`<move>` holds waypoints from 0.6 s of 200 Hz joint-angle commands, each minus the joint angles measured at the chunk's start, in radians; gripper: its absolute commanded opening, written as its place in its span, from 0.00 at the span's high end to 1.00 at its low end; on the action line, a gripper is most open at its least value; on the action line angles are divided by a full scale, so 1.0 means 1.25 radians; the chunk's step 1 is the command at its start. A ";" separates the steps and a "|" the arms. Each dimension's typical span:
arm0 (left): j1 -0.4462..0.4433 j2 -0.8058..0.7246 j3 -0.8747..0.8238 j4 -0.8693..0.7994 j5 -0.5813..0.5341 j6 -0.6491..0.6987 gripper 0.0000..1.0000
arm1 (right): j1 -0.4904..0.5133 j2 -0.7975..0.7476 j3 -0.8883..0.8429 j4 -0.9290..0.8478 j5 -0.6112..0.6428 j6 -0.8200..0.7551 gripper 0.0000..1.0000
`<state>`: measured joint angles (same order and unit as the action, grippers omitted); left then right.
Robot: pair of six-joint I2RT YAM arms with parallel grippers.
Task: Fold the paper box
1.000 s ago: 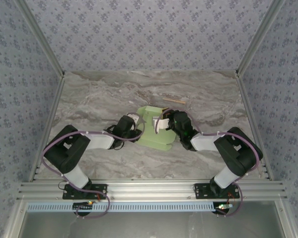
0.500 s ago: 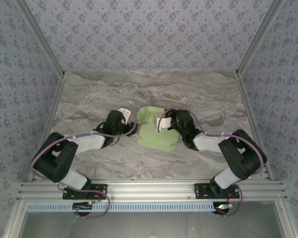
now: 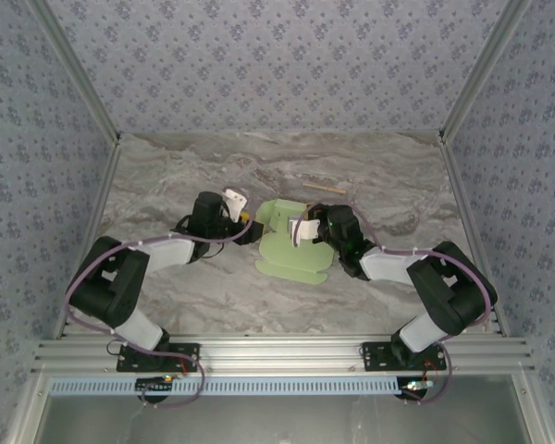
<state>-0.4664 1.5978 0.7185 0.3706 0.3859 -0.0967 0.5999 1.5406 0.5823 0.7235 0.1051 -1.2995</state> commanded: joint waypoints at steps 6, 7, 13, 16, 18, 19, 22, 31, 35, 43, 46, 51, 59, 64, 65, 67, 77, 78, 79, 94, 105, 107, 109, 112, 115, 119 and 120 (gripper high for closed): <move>0.002 0.036 0.056 0.013 0.032 0.016 0.49 | 0.000 -0.005 0.024 -0.017 0.002 0.010 1.00; 0.002 0.036 0.058 0.013 0.033 0.016 0.49 | 0.000 -0.005 0.024 -0.017 0.002 0.011 1.00; 0.001 0.041 0.065 0.013 0.037 0.014 0.54 | 0.000 -0.004 0.024 -0.017 0.004 0.011 1.00; 0.001 0.044 0.068 0.013 0.040 0.014 0.55 | -0.001 -0.003 0.024 -0.017 0.004 0.010 1.00; 0.002 0.045 0.070 0.013 0.040 0.014 0.57 | -0.001 -0.003 0.024 -0.017 0.004 0.011 1.00; 0.002 0.045 0.071 0.013 0.041 0.014 0.57 | 0.000 -0.003 0.024 -0.017 0.005 0.011 1.00; 0.001 0.047 0.073 0.012 0.040 0.012 0.59 | 0.000 -0.003 0.025 -0.017 0.005 0.011 1.00; 0.002 0.052 0.077 0.015 0.039 0.011 0.62 | 0.000 -0.001 0.025 -0.016 0.007 0.011 1.00; 0.001 0.053 0.078 0.017 0.038 0.010 0.65 | 0.000 0.000 0.026 -0.016 0.007 0.010 1.00; 0.001 0.054 0.078 0.021 0.037 0.005 0.69 | 0.001 0.001 0.025 -0.015 0.009 0.010 1.00; 0.001 0.055 0.079 0.021 0.037 0.005 0.71 | 0.001 0.002 0.026 -0.014 0.011 0.010 1.00; 0.000 0.055 0.080 0.022 0.039 0.003 0.74 | 0.002 0.003 0.026 -0.012 0.013 0.010 1.00; -0.001 0.053 0.080 0.022 0.040 0.000 0.77 | 0.003 0.004 0.026 -0.009 0.017 0.009 1.00; -0.002 0.050 0.080 0.022 0.040 -0.004 0.79 | 0.005 0.006 0.026 -0.005 0.019 0.009 1.00; -0.002 0.050 0.080 0.022 0.040 -0.005 0.79 | 0.005 0.006 0.026 -0.005 0.020 0.008 1.00; -0.003 0.049 0.081 0.021 0.038 -0.006 0.80 | 0.005 0.007 0.026 -0.004 0.020 0.008 1.00; -0.009 0.042 0.082 0.015 0.033 -0.014 0.83 | 0.009 0.012 0.026 0.002 0.028 0.003 1.00; -0.009 0.041 0.082 0.015 0.032 -0.014 0.83 | 0.009 0.012 0.026 0.002 0.028 0.003 1.00; -0.010 0.040 0.083 0.014 0.032 -0.015 0.83 | 0.009 0.012 0.026 0.003 0.028 0.003 1.00; -0.021 0.026 0.089 -0.001 0.026 -0.031 0.85 | 0.013 0.020 0.027 0.017 0.044 -0.003 1.00; -0.034 0.020 0.093 -0.010 0.027 -0.047 0.85 | 0.014 0.023 0.027 0.026 0.052 -0.004 1.00; -0.037 0.019 0.094 -0.011 0.028 -0.050 0.85 | 0.015 0.024 0.027 0.027 0.053 -0.004 1.00; -0.039 0.018 0.096 -0.012 0.027 -0.053 0.85 | 0.014 0.025 0.027 0.027 0.053 -0.004 1.00; -0.044 0.018 0.096 -0.014 0.028 -0.059 0.85 | 0.014 0.026 0.027 0.028 0.055 -0.004 1.00; -0.048 0.018 0.097 -0.017 0.028 -0.064 0.85 | 0.014 0.026 0.027 0.029 0.055 -0.003 1.00; -0.053 0.019 0.098 -0.021 0.028 -0.069 0.85 | 0.015 0.027 0.027 0.030 0.056 -0.002 1.00; -0.054 0.019 0.099 -0.021 0.028 -0.071 0.85 | 0.015 0.027 0.027 0.030 0.056 -0.002 1.00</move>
<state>-0.4938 1.6516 0.7998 0.3580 0.4034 -0.1329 0.6079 1.5578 0.5888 0.7322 0.1516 -1.2987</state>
